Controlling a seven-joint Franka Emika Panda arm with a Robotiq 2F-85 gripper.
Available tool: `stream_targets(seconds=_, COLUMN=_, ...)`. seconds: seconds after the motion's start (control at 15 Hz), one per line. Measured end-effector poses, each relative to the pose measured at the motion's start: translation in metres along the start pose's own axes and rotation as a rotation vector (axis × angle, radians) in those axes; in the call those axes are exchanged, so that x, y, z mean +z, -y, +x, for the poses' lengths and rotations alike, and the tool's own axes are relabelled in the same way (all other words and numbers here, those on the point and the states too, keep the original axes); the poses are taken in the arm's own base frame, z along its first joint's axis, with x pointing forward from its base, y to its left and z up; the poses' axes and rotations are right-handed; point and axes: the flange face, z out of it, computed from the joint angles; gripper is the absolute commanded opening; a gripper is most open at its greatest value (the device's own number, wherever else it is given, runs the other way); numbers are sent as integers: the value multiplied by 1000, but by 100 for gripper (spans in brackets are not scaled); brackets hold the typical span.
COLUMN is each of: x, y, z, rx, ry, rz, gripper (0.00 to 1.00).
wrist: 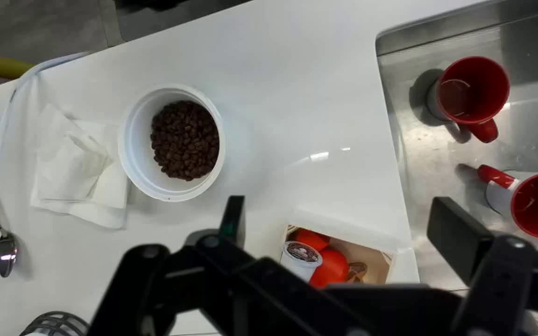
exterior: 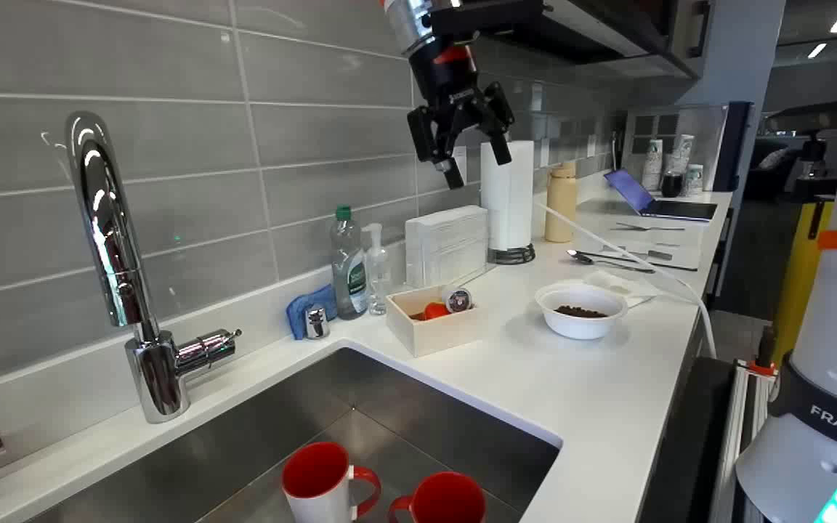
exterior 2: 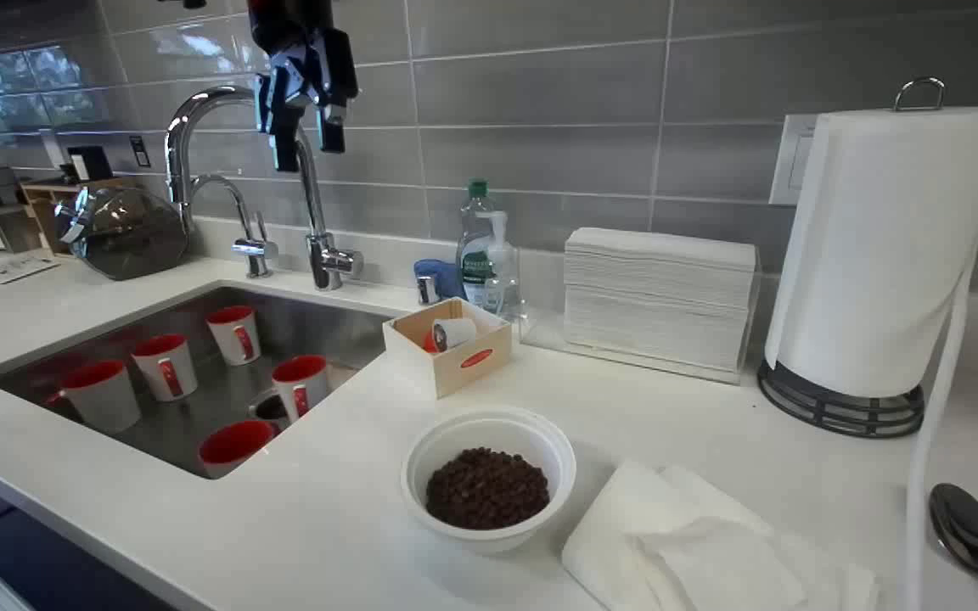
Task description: Move the box to the right.
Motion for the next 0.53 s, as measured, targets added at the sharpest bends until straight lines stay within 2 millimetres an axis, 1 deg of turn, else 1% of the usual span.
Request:
stream_targets(seconds=0.27, x=1, y=1, z=0, rx=-11, ry=2, rz=1, gripper=100)
stream_targets(seconds=0.4, x=6, y=6, z=3, rx=-72, ry=11, rz=-12, gripper=100)
stream_targets(seconds=0.53, x=17, y=13, z=10, rx=-174, ry=34, rz=-35, gripper=100)
